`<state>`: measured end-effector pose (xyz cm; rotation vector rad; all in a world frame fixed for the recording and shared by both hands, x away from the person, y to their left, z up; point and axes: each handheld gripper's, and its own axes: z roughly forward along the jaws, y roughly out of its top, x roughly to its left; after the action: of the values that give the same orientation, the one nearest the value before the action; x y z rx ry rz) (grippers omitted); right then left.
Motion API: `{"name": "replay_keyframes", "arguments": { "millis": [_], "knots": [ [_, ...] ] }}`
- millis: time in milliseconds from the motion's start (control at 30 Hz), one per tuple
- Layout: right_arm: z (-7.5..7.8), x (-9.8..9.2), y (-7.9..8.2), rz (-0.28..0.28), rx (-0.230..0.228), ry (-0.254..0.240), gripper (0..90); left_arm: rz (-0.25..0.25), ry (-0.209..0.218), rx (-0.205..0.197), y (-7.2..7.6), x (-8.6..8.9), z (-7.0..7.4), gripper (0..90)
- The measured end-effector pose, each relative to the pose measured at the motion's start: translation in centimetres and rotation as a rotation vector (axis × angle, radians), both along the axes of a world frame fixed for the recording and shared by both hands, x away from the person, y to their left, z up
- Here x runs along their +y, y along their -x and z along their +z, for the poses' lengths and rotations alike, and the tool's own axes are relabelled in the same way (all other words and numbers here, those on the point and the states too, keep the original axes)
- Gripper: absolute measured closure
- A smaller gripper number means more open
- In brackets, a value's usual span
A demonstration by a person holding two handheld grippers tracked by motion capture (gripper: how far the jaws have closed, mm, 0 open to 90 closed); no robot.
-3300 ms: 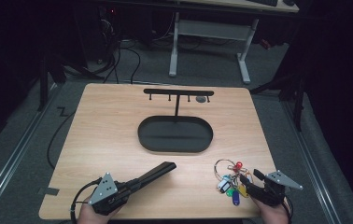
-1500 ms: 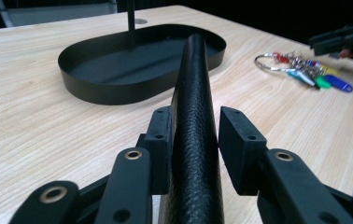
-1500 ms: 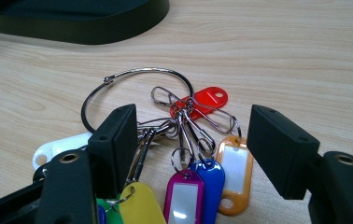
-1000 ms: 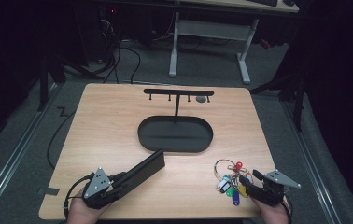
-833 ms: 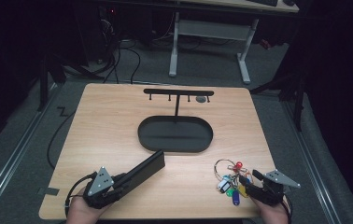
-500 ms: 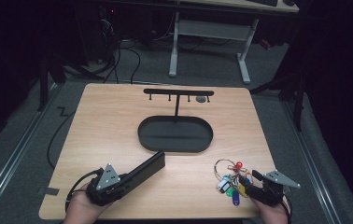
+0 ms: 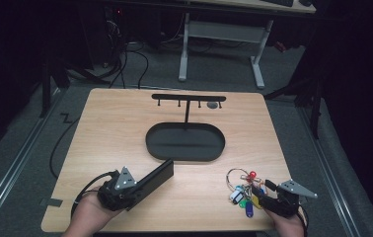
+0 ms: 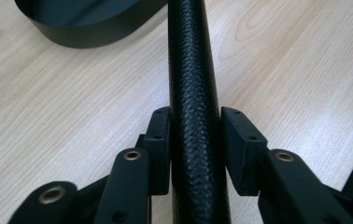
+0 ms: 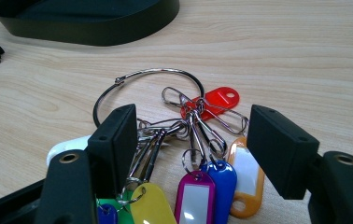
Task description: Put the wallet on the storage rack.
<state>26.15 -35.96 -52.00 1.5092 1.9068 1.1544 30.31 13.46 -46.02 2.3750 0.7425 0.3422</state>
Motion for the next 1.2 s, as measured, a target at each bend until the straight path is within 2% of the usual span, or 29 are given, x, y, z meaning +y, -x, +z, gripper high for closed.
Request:
{"name": "replay_keyframes", "arguments": {
  "millis": [100, 267, 333, 367, 400, 500, 633, 767, 833, 1000, 1200],
  "knots": [
    [0.0, -0.1, 0.0, -0.001, -0.003, -0.001, 34.0, -0.001, -0.005, 0.009, -0.1, -0.1, 0.1, 69.6],
    [0.0, -0.2, 0.0, -0.002, -0.005, -0.001, 34.0, -0.016, -0.013, -0.003, 0.0, -0.2, 0.1, 72.2],
    [0.1, -0.2, 0.1, -0.002, -0.006, -0.001, 34.0, -0.030, -0.025, -0.028, 0.2, -0.2, 0.0, 72.7],
    [0.1, -0.2, 0.1, -0.002, -0.006, -0.001, 34.0, -0.030, -0.025, -0.028, 0.2, -0.2, 0.0, 72.9],
    [0.1, -0.2, 0.1, -0.001, -0.006, 0.000, 34.0, -0.030, -0.036, -0.056, 0.3, -0.2, -0.1, 73.1],
    [0.1, -0.2, 0.1, -0.002, -0.007, -0.002, 34.0, -0.015, -0.036, -0.075, 0.3, -0.1, -0.1, 73.4],
    [0.1, -0.2, 0.1, -0.002, -0.008, 0.000, 34.1, -0.020, -0.011, -0.095, 0.2, 0.1, 0.3, 73.7],
    [0.1, -0.2, 0.0, -0.001, -0.006, 0.000, 34.1, -0.066, -0.035, -0.141, 0.3, -0.1, 1.0, 73.7],
    [0.1, -0.2, 0.0, -0.001, -0.005, 0.001, 34.1, -0.093, -0.042, -0.180, 0.3, -0.3, 1.3, 73.7],
    [0.1, -0.2, 0.0, -0.001, -0.006, -0.002, 34.1, -0.146, -0.073, -0.228, -0.2, -1.2, 1.9, 73.7],
    [0.1, -0.3, 0.2, -0.003, -0.008, -0.003, 34.2, -0.173, -0.092, -0.285, -1.2, -2.7, 2.8, 73.7]
  ]
}}
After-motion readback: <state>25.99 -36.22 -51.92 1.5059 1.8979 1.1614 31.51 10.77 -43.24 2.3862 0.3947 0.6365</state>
